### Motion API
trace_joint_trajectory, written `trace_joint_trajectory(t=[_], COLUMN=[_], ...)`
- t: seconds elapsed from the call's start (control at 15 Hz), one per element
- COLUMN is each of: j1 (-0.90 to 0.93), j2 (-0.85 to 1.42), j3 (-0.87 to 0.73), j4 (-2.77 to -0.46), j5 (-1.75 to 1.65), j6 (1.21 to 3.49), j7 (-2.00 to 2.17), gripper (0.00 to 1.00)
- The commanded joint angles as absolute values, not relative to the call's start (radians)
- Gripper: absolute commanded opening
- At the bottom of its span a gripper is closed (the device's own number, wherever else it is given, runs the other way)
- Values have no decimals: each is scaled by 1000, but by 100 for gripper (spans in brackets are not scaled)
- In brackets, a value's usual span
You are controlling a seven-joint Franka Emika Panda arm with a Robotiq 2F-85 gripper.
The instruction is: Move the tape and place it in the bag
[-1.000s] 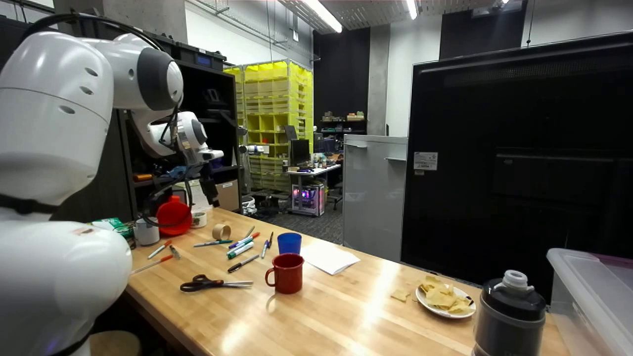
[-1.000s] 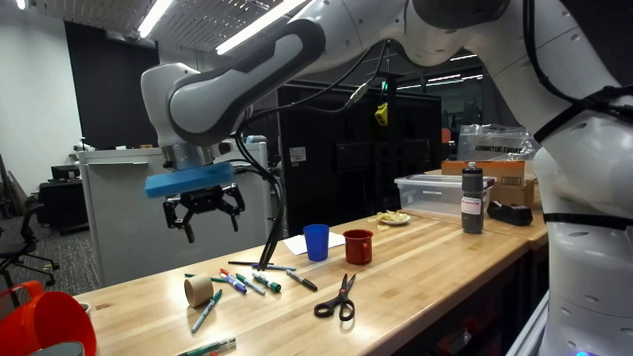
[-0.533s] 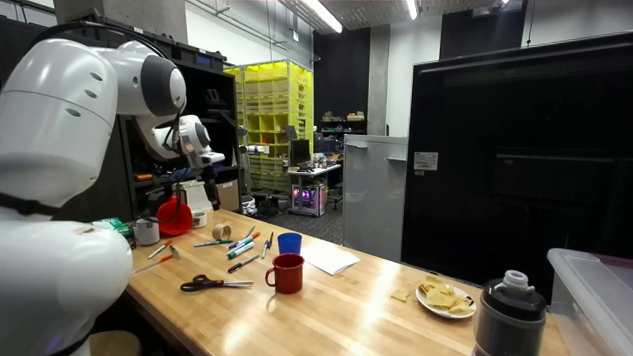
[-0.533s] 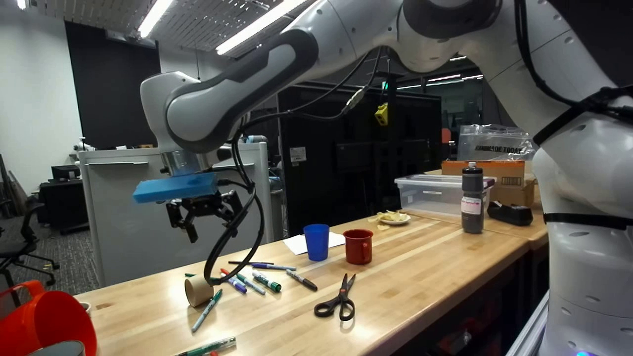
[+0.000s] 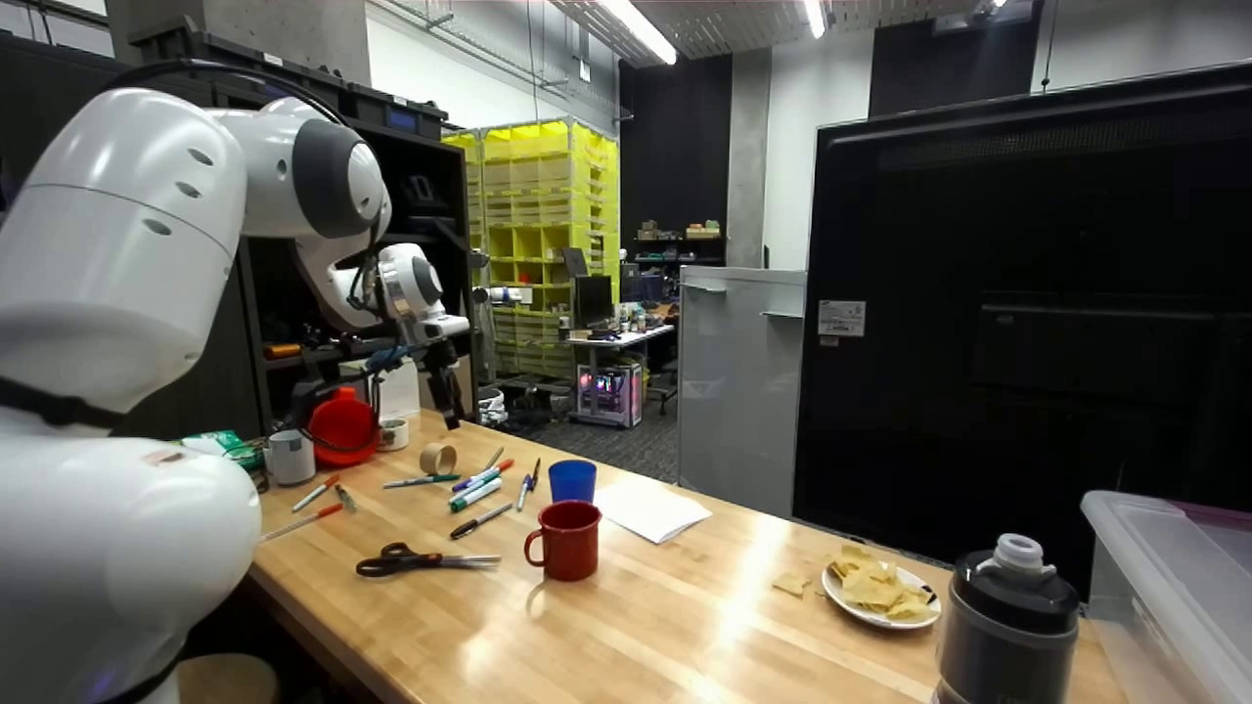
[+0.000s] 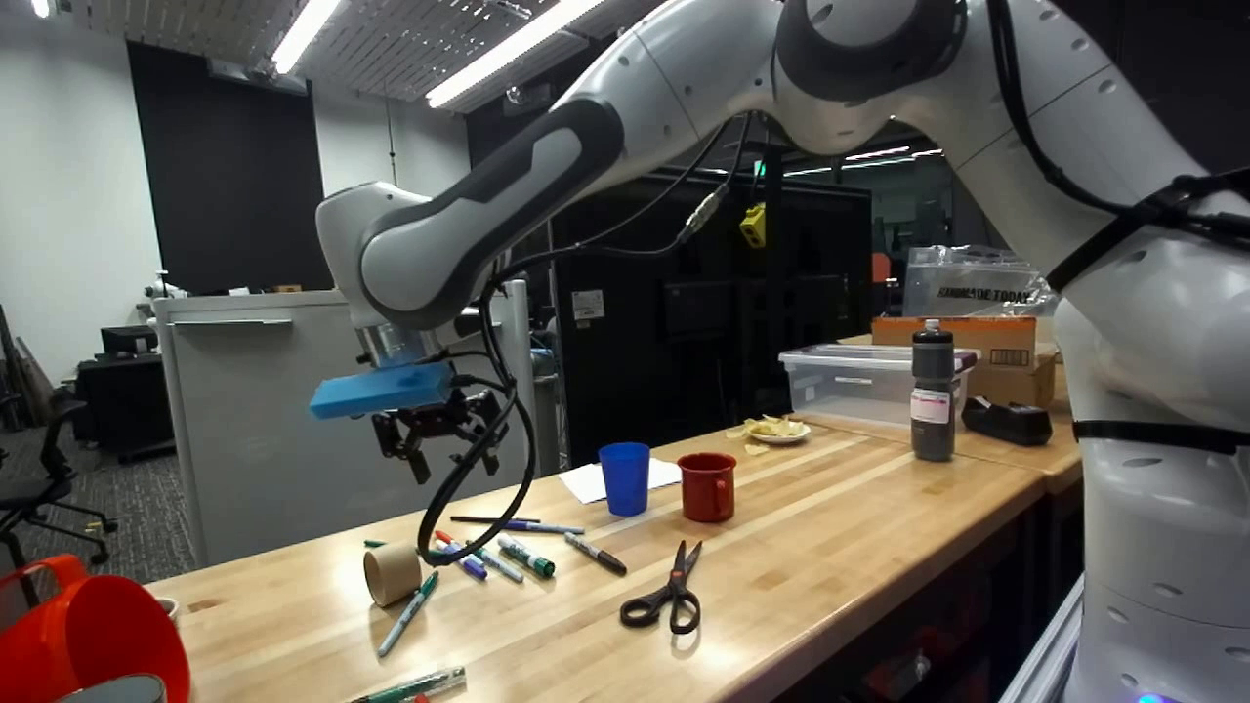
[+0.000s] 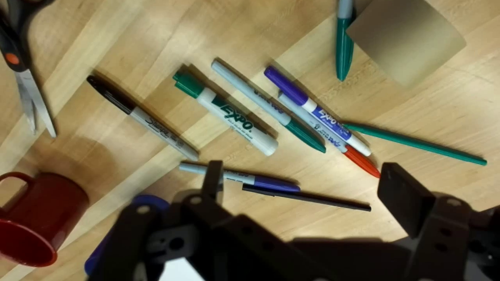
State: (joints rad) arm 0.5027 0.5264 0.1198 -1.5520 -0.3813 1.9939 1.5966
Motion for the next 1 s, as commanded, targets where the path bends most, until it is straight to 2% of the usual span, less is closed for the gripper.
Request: trace_joint_trajectory(t=[0.0, 0.47, 0.53, 0.6, 0.73, 0.93], j1=[483, 447, 446, 447, 447, 453], j2=[558, 622, 626, 631, 625, 606], j3=[139, 170, 167, 164, 159, 156], j4=[-1530, -1515, -1511, -1506, -1506, -1498], j5=[-328, -116, -103, -95, -86, -96], j6=[2018, 2089, 2087, 2088, 2086, 2089], j7=[1559, 1393, 1376, 1360, 1332, 1292], gripper=[100, 100, 75, 73, 61, 34])
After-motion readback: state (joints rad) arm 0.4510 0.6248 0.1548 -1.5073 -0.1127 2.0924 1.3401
